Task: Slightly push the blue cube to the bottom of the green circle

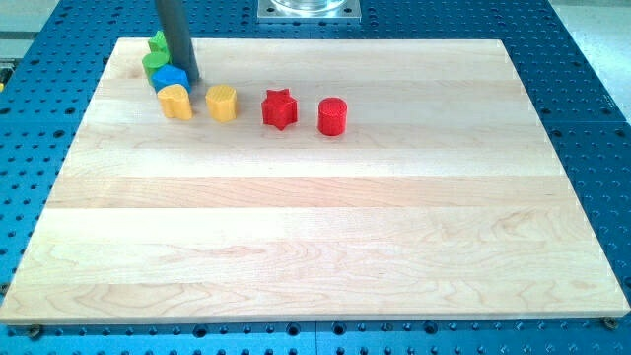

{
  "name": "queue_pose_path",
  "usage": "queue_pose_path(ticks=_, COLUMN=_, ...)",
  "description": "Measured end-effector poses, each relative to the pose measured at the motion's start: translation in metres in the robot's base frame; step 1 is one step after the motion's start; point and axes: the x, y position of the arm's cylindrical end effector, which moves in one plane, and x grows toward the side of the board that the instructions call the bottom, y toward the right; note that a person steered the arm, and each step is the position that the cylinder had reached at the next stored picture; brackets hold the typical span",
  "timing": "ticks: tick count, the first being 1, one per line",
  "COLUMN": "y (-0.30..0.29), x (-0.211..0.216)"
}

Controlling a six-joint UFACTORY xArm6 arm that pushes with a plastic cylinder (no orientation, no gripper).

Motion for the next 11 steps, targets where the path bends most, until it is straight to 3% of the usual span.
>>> queue_pose_path(ticks=2, y=-0.034, x=0.015)
queue_pose_path(ticks=4, y=0.033, x=0.021)
queue_pose_path(ticks=8, y=-0.003, x=0.043)
queue_pose_path(ticks=11, y=-0.009, x=0.027)
